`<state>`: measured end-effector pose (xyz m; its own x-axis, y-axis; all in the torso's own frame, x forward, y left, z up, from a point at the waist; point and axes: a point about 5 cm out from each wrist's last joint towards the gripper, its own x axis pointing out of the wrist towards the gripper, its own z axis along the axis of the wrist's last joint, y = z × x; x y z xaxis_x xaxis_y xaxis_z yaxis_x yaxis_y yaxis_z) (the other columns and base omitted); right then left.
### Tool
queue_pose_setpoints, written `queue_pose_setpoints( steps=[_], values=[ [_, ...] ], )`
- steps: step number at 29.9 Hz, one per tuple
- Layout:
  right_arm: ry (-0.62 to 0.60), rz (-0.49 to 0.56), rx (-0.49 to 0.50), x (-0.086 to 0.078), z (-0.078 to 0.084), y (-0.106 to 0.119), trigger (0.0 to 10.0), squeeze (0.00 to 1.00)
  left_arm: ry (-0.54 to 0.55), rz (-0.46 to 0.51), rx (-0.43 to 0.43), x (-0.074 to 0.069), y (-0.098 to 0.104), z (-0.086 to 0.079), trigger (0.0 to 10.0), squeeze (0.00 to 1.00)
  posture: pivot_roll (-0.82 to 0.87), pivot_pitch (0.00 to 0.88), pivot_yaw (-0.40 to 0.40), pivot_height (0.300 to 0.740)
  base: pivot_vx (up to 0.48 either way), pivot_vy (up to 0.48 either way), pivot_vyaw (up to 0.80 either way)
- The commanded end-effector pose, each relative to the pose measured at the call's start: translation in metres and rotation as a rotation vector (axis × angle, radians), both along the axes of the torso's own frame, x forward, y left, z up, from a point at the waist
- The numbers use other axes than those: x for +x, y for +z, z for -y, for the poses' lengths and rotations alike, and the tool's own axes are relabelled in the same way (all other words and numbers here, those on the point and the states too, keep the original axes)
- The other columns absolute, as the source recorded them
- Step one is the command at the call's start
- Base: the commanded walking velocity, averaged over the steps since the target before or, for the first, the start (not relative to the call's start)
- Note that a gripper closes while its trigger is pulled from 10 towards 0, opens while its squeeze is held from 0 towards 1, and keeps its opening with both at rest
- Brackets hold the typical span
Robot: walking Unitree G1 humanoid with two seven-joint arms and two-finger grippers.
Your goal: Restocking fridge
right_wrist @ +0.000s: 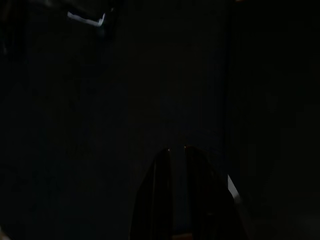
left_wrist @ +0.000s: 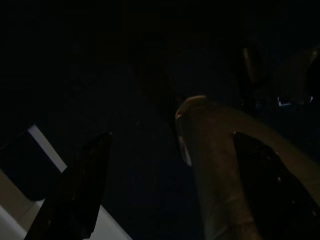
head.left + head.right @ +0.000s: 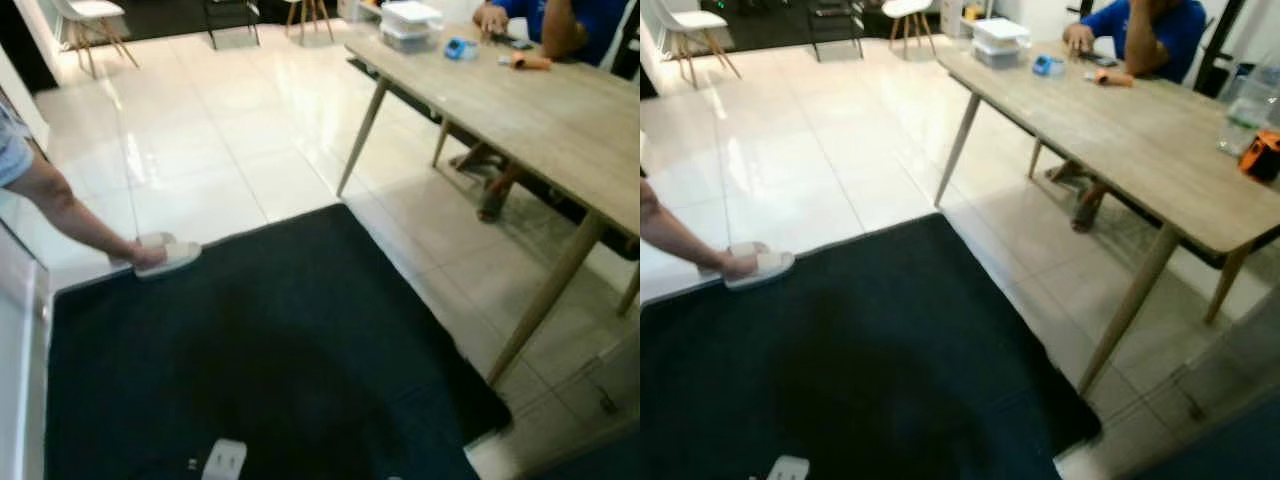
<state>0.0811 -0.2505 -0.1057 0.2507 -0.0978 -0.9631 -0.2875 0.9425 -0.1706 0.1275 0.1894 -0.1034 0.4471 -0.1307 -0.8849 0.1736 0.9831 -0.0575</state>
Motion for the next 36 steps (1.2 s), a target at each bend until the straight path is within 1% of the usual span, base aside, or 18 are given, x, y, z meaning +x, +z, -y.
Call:
queue_pose_setpoints(
  steps=[1, 15, 25, 32, 36],
  values=[
    [-0.001, 0.009, 0.005, 0.0025, -0.0019, 0.0000, 10.0, 0.00, -0.009, -0.072, -0.004, -0.0188, -0.0062, 0.0015, 10.0, 0.00, -0.07, 0.104, -0.011, 0.740, 0.319, 0.000, 0.00],
    [-0.010, 0.015, 0.004, 0.0037, -0.0028, 0.0000, 10.0, 0.00, -0.012, -0.071, -0.010, -0.0184, -0.0061, 0.0019, 10.0, 0.00, -0.08, 0.104, -0.011, 0.740, 0.319, 0.000, 0.00],
    [-0.001, 0.000, 0.007, 0.0023, -0.0044, -0.0008, 10.0, 0.00, -0.014, -0.071, -0.012, -0.0188, -0.0062, 0.0024, 10.0, 0.00, -0.07, 0.104, -0.011, 0.740, 0.327, 0.000, 0.00],
    [-0.007, -0.005, 0.011, 0.0013, -0.0050, -0.0012, 10.0, 0.00, -0.015, -0.072, -0.013, -0.0190, -0.0063, 0.0025, 10.0, 0.00, -0.07, 0.104, -0.011, 0.740, 0.334, 0.000, -0.78],
    [-0.007, 0.001, 0.009, 0.0019, -0.0052, -0.0011, 10.0, 0.00, -0.015, -0.072, -0.014, -0.0191, -0.0063, 0.0025, 10.0, 0.00, -0.07, 0.104, -0.010, 0.740, 0.333, 0.000, 0.00]
  ],
)
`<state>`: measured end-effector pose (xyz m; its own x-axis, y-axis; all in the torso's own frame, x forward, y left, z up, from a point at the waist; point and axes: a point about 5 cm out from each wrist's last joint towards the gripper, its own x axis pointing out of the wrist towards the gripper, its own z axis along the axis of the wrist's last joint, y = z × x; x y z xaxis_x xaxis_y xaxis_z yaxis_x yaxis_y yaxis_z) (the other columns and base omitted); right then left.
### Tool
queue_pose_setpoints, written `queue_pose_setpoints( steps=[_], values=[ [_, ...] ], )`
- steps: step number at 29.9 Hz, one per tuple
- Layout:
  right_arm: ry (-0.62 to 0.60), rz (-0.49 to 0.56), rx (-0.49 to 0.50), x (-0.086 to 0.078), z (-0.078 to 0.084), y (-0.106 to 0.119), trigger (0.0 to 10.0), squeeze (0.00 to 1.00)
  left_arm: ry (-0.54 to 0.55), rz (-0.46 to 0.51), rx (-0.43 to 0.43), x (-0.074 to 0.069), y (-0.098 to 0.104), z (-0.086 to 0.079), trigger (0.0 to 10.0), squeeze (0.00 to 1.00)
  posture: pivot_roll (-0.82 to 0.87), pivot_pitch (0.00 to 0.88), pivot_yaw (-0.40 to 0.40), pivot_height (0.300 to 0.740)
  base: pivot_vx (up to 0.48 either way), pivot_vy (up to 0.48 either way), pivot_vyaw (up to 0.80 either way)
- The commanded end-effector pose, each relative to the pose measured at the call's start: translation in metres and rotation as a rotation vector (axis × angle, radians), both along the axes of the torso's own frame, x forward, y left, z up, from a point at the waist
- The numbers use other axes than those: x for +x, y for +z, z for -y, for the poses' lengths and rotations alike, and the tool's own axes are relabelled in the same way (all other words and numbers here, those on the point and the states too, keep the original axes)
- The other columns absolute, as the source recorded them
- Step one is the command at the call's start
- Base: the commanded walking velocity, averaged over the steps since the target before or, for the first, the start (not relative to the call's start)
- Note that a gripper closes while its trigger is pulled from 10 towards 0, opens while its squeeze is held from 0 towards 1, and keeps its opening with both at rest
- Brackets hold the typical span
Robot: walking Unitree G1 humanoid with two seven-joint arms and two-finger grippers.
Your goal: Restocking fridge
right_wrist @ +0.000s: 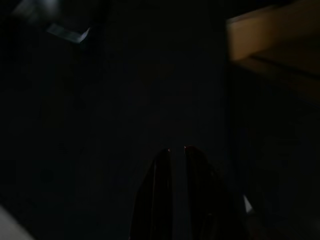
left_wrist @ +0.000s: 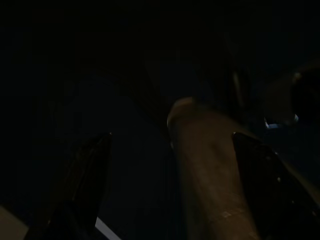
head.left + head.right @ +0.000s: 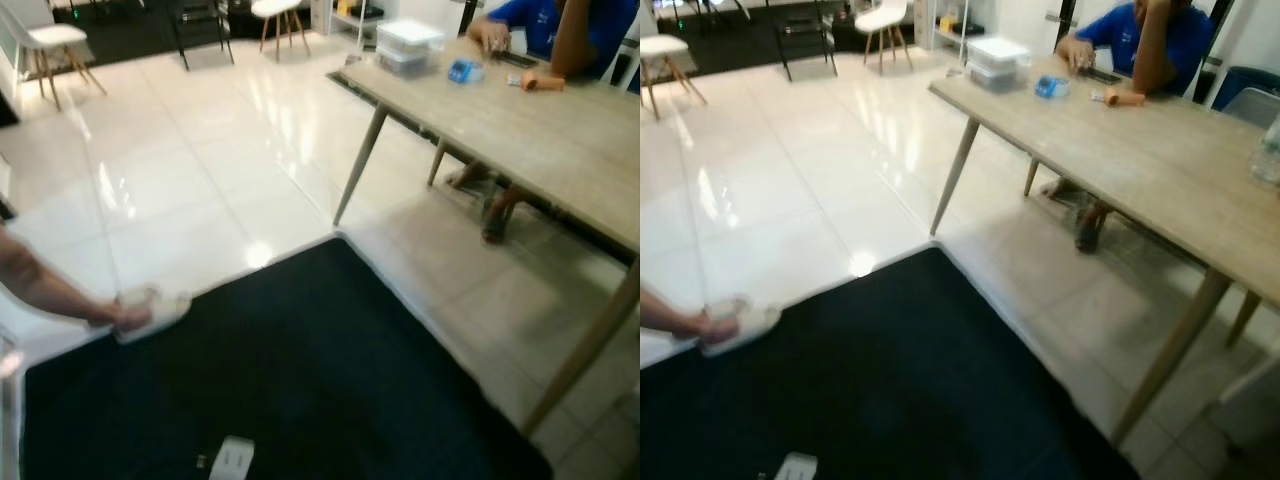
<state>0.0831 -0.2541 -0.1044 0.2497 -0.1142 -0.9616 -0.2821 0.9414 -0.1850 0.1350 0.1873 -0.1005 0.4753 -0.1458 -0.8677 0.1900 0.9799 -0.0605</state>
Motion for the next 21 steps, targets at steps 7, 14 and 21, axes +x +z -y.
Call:
queue_pose_setpoints(
  steps=[7, 14, 21],
  values=[
    [0.000, 0.003, 0.025, 0.0002, -0.0091, -0.0024, 10.0, 0.00, -0.003, -0.104, -0.006, -0.0260, -0.0090, 0.0007, 10.0, 0.00, -0.07, 0.103, -0.010, 0.740, 0.334, 0.000, 0.00],
    [0.005, -0.002, 0.026, 0.0001, -0.0099, -0.0027, 10.0, 0.00, -0.004, -0.103, -0.007, -0.0252, -0.0089, 0.0013, 10.0, 0.00, -0.07, 0.103, -0.010, 0.740, 0.336, 0.000, 0.00],
    [0.007, -0.005, 0.026, -0.0003, -0.0106, -0.0030, 10.0, 0.00, -0.004, -0.103, -0.008, -0.0252, -0.0089, 0.0017, 10.0, 0.00, -0.07, 0.103, -0.010, 0.740, 0.335, 0.000, 0.00]
  ],
)
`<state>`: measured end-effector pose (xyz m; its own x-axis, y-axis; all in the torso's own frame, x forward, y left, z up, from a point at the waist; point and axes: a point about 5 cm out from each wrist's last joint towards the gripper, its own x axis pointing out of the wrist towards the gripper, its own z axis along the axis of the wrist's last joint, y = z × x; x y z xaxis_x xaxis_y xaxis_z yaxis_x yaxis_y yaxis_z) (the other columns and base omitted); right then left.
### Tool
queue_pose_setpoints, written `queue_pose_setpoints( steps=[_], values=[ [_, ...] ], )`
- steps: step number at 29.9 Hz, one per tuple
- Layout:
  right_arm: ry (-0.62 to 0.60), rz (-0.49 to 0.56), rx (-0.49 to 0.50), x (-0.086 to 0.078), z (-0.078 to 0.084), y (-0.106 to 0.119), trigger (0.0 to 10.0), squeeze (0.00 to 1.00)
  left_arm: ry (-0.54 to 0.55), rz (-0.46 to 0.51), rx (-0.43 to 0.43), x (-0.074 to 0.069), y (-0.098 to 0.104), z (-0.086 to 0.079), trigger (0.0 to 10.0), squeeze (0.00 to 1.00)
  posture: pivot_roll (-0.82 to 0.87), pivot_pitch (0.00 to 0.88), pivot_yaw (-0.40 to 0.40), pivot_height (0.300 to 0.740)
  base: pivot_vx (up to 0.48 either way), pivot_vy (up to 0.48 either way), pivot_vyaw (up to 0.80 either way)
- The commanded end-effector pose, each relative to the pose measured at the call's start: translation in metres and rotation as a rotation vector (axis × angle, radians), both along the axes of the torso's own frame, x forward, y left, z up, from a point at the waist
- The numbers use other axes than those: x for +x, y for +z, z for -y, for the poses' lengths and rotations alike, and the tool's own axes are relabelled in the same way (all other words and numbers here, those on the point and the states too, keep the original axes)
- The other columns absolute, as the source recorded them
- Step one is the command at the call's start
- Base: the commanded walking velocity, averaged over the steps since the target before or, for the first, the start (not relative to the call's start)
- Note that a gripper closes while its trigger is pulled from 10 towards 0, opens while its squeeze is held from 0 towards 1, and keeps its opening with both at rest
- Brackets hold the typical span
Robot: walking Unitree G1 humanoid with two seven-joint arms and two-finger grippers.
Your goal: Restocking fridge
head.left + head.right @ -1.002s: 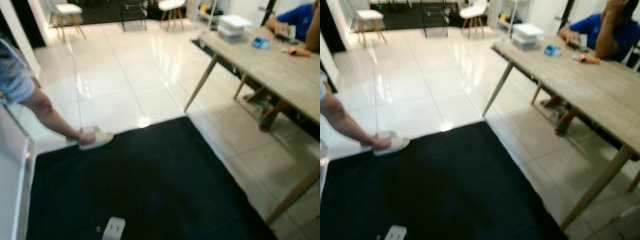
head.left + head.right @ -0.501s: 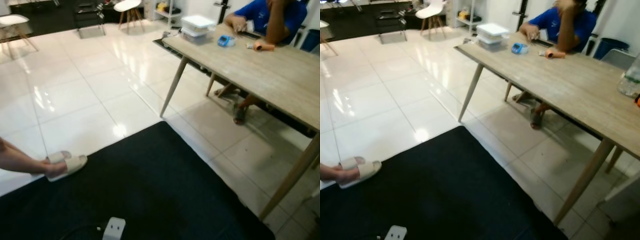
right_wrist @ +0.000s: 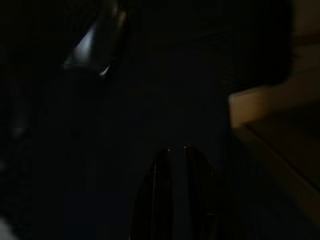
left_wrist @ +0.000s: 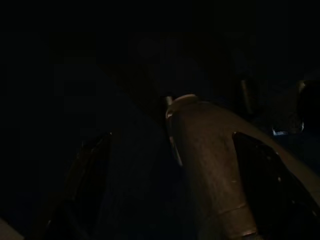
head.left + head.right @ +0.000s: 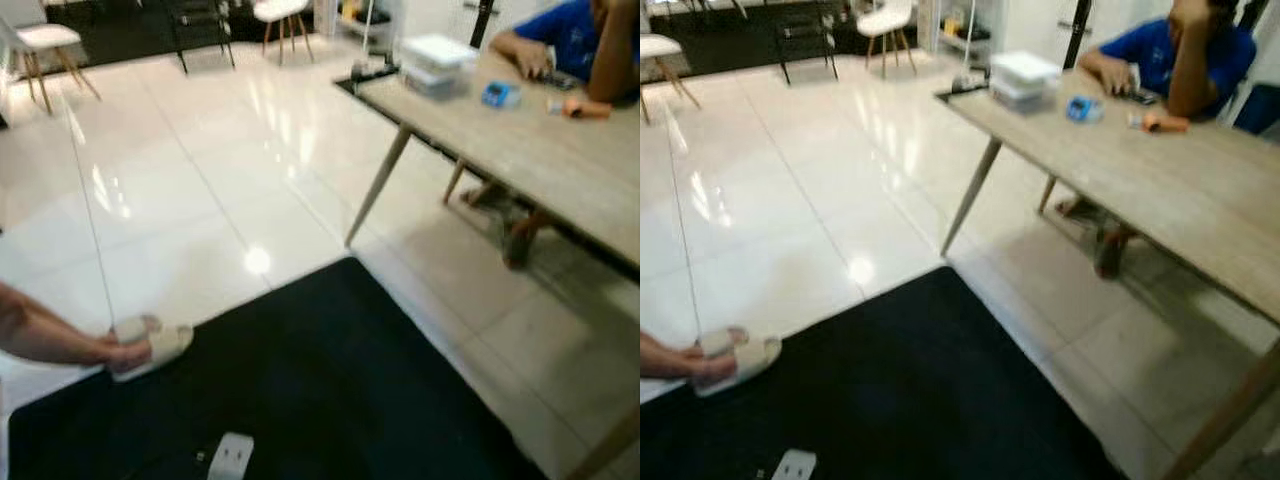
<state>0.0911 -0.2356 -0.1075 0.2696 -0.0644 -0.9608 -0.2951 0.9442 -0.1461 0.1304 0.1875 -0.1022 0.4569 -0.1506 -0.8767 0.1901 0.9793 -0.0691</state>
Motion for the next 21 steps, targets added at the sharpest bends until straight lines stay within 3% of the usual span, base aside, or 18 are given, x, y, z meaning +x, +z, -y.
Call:
queue_pose_setpoints(
  steps=[1, 4, 18, 21],
  values=[
    [-0.008, -0.025, -0.021, -0.0086, 0.0078, 0.0000, 10.0, 0.00, -0.004, -0.083, -0.003, -0.0209, -0.0073, 0.0019, 10.0, 0.00, -0.07, 0.108, -0.010, 0.740, 0.330, 0.000, 0.00],
    [-0.002, -0.031, -0.020, -0.0095, 0.0075, -0.0003, 10.0, 0.00, -0.006, -0.085, -0.002, -0.0215, -0.0074, 0.0018, 10.0, 0.00, -0.07, 0.107, -0.010, 0.740, 0.334, 0.000, 0.00],
    [0.012, -0.028, -0.025, -0.0086, 0.0084, 0.0002, 10.0, 0.00, -0.016, -0.078, 0.002, -0.0180, -0.0063, 0.0006, 10.0, 0.00, -0.07, 0.098, -0.012, 0.740, 0.334, 0.000, -0.80],
    [0.009, -0.022, -0.024, -0.0077, 0.0078, 0.0002, 10.0, 0.00, -0.016, -0.077, -0.001, -0.0175, -0.0062, 0.0012, 10.0, 0.00, -0.07, 0.098, -0.012, 0.740, 0.334, 0.000, -0.37]
  ],
)
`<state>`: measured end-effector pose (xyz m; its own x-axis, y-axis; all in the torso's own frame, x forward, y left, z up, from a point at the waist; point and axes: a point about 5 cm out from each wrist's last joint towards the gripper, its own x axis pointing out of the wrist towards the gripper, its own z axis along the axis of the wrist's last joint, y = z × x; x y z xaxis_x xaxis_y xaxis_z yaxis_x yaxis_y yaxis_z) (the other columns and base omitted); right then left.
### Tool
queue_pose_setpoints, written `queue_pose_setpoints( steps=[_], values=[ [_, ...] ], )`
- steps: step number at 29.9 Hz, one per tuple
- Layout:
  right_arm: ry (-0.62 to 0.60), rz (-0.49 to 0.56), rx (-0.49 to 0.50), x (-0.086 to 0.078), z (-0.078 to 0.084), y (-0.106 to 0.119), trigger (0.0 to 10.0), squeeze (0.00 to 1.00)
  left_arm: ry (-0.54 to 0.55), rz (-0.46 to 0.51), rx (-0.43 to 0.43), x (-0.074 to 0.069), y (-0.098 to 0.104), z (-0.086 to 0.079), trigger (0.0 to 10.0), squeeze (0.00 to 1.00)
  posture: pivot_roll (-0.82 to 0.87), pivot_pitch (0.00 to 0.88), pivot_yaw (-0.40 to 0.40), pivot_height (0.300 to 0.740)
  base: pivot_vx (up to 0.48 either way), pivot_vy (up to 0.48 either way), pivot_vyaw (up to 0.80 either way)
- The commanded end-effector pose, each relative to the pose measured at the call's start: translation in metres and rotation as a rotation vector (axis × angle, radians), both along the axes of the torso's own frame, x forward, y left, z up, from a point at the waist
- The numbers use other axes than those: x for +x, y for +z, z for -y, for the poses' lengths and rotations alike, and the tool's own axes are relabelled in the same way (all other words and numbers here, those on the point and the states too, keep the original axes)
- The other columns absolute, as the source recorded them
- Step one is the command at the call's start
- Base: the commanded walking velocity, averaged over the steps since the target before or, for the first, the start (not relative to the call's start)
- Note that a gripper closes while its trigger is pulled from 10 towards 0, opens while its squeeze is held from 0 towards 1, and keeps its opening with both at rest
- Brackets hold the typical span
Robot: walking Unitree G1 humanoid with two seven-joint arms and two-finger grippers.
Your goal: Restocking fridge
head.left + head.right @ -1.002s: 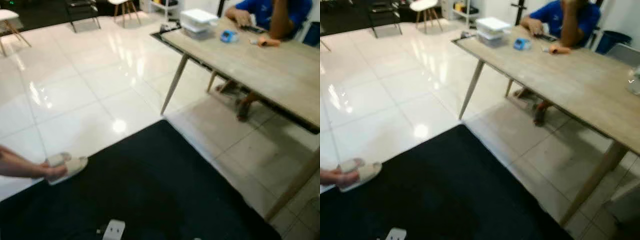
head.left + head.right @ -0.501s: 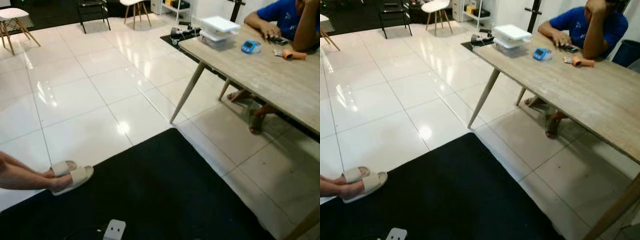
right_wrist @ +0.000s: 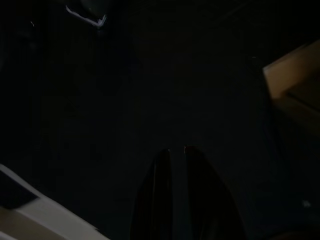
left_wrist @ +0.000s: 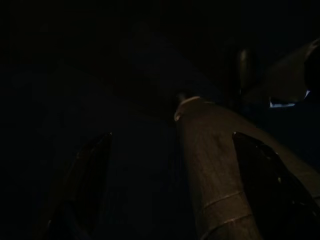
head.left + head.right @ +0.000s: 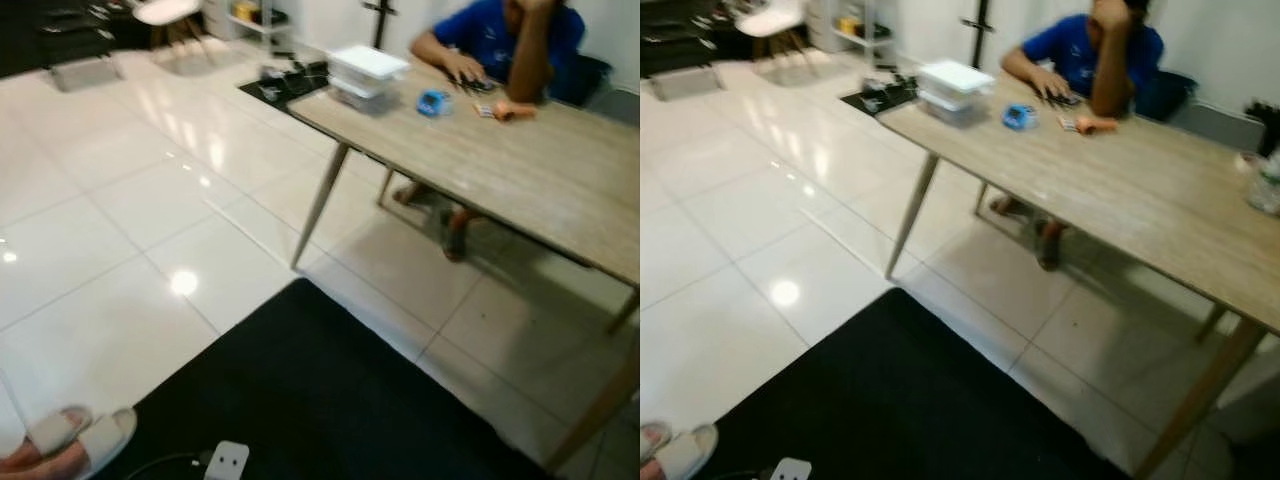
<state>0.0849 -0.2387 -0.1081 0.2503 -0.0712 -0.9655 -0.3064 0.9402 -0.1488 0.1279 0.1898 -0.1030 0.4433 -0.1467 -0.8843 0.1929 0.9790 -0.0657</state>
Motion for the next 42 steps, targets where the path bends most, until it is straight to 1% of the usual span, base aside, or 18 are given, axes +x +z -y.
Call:
queue_pose_setpoints(
  steps=[1, 12, 22, 42],
  values=[
    [0.000, -0.001, -0.013, -0.0013, 0.0044, 0.0008, 10.0, 0.00, -0.011, -0.062, -0.008, -0.0151, -0.0055, 0.0034, 10.0, 0.00, -0.07, 0.102, -0.008, 0.740, 0.330, 0.000, 0.00],
    [-0.005, -0.006, -0.013, -0.0022, 0.0031, 0.0002, 10.0, 0.00, -0.006, -0.069, -0.007, -0.0182, -0.0062, 0.0024, 10.0, 0.00, -0.07, 0.103, -0.008, 0.740, 0.334, 0.000, 0.00],
    [-0.007, -0.004, -0.009, -0.0018, 0.0023, 0.0001, 10.0, 0.00, -0.006, -0.063, -0.013, -0.0162, -0.0059, 0.0050, 10.0, 0.00, -0.07, 0.103, -0.008, 0.740, 0.338, 0.000, -0.76],
    [-0.009, 0.006, -0.010, 0.0003, 0.0002, 0.0000, 10.0, 0.00, -0.007, -0.066, -0.010, -0.0170, -0.0060, 0.0034, 10.0, 0.00, -0.07, 0.102, -0.006, 0.740, 0.339, 0.000, 0.00]
  ],
)
